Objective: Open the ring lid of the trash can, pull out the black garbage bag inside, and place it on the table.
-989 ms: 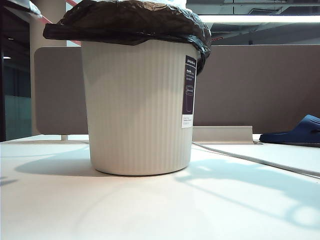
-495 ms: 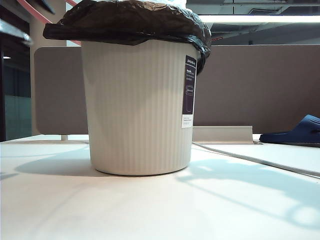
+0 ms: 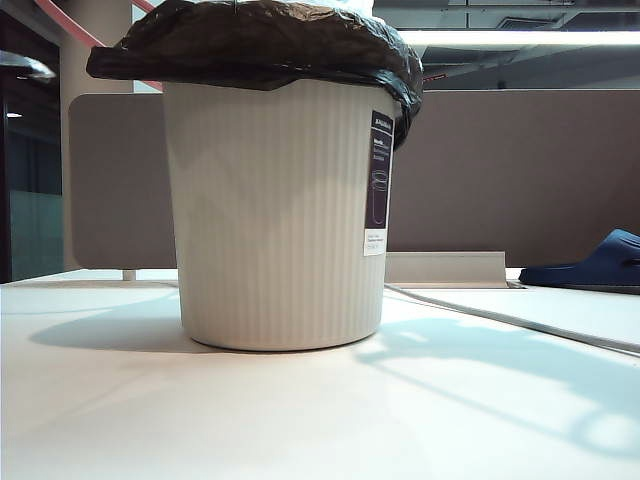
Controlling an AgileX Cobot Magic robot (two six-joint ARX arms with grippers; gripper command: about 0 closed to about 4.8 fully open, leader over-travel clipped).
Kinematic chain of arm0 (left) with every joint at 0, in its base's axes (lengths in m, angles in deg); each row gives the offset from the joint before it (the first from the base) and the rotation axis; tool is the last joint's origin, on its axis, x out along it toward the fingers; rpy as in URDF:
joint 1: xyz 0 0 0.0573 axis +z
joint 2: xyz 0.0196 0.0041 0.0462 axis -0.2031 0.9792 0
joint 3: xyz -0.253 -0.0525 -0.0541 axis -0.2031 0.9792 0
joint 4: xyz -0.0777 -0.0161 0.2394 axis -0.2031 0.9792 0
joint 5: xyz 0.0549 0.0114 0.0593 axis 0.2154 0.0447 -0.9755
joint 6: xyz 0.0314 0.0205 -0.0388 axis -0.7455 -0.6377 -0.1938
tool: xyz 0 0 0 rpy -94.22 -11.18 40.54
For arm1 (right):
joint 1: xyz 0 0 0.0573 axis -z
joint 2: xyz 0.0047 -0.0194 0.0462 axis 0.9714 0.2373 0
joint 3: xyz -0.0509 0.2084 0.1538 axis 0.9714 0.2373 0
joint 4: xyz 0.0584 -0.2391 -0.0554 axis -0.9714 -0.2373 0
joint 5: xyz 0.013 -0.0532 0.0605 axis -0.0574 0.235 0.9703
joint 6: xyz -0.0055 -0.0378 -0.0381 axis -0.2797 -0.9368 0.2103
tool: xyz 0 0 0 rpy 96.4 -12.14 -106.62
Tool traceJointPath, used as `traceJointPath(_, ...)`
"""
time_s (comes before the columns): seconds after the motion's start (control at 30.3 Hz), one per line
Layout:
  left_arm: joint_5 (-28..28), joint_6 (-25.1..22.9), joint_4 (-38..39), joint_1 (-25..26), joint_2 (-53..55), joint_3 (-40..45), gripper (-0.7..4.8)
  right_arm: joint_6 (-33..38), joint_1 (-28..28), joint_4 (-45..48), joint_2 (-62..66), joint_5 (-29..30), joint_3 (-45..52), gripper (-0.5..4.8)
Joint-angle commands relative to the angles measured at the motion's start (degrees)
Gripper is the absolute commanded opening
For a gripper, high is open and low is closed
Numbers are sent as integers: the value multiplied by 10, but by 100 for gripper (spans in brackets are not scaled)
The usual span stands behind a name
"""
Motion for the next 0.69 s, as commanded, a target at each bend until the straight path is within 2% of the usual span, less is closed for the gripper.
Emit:
traceJointPath(0.03,15,2,-21,-1,-1,1,292,5,-1,5,-2,-3,-2,179)
traceJointPath(0.26,20,11,-35,-2,2,1,294,15,-1,5,-2,-3,-2,179)
traceJointPath(0.43,18,11,-50,-11,25,1,347,16,-2,5,-2,-3,-2,179)
traceJointPath(0.69,17,37,-137,-11,85,1,347,16,-2,4,-2,-3,-2,179)
